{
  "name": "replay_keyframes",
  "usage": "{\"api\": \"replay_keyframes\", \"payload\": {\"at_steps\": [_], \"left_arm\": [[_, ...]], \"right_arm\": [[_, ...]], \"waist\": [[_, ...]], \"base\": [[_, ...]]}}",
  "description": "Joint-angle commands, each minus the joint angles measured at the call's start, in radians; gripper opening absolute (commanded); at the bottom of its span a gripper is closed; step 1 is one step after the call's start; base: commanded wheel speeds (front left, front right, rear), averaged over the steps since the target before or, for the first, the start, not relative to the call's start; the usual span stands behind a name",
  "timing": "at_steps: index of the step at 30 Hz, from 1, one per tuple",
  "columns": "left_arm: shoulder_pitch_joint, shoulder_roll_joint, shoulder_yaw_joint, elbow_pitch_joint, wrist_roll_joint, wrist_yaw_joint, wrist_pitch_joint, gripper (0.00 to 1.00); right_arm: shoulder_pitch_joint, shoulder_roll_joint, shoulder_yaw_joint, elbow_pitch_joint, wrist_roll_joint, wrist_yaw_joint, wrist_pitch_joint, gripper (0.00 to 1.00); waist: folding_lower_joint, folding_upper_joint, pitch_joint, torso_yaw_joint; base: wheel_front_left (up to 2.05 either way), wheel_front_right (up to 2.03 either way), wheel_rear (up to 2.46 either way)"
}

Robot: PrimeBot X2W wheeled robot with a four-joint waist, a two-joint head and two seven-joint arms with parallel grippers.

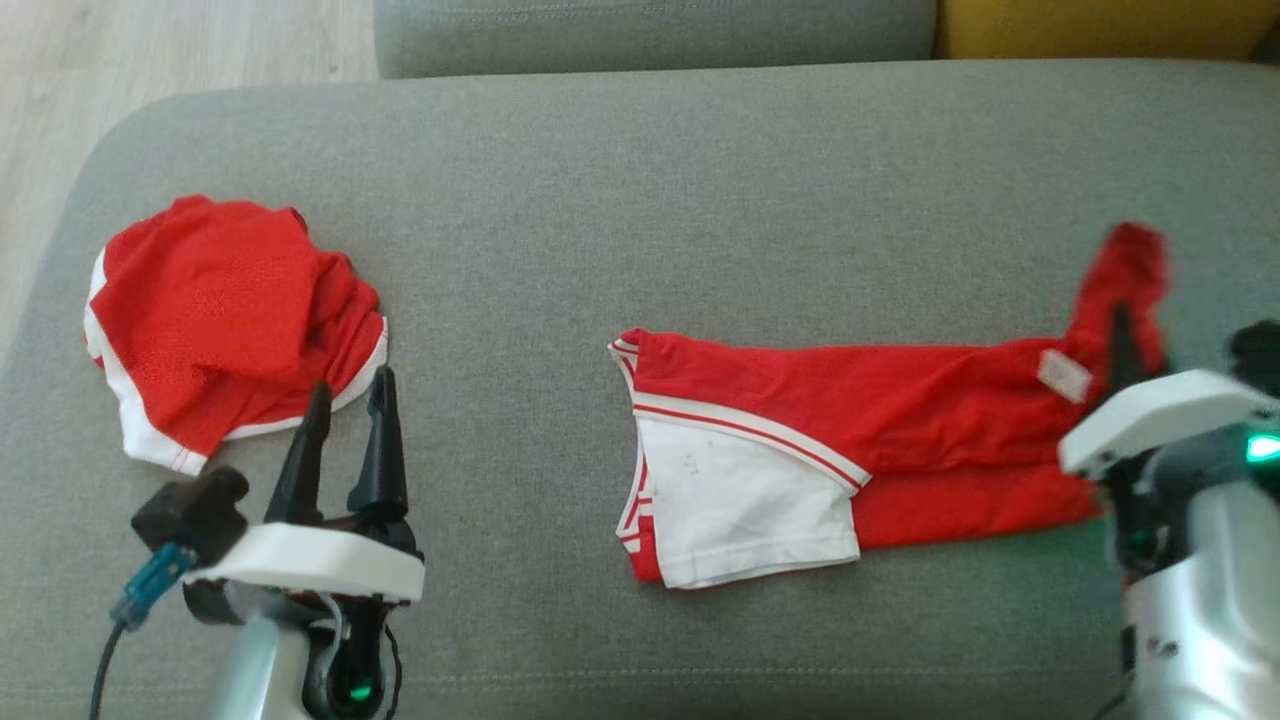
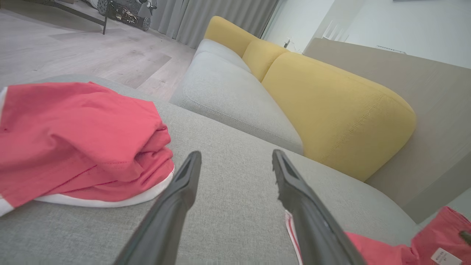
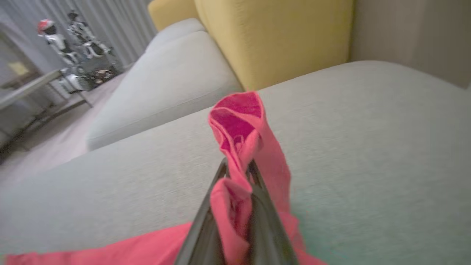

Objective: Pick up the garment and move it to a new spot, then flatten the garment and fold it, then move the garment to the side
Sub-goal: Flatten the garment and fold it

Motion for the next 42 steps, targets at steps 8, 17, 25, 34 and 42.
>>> {"api": "replay_keyframes", "payload": {"at_steps": [8, 17, 25, 34, 42], "left_arm": [[-0.017, 0.008, 0.018, -0.022, -0.011, 0.009, -0.012, 1.0], [-0.007, 0.008, 0.012, -0.024, -0.018, 0.012, -0.012, 1.0], [-0.011, 0.008, -0.002, -0.02, -0.027, 0.009, -0.012, 1.0], [-0.027, 0.008, -0.007, -0.011, -0.03, 0.008, -0.012, 1.0], [-0.021, 0.008, 0.008, 0.001, -0.026, 0.008, -0.012, 1.0]], "right_arm": [[0.075, 0.002, 0.311, -0.183, 0.332, -0.001, 0.037, 0.0], [0.093, 0.002, 0.546, -0.159, 0.523, -0.001, -0.037, 0.0], [0.017, 0.002, 0.716, -0.025, 0.64, -0.001, -0.137, 0.0], [-0.067, 0.002, 0.909, 0.134, 0.751, -0.001, -0.212, 0.11], [-0.113, 0.002, 1.045, 0.146, 0.865, -0.001, -0.247, 1.0]], "waist": [[0.0, 0.0, -0.031, 0.0], [0.0, 0.0, -0.043, 0.011], [0.0, 0.0, -0.021, 0.036], [0.0, 0.0, 0.01, 0.071], [0.0, 0.0, 0.004, 0.065]], "base": [[0.0, 0.0, 0.0], [0.0, 0.0, 0.0], [0.0, 0.0, 0.0], [0.0, 0.0, 0.0], [0.0, 0.0, 0.0]]}}
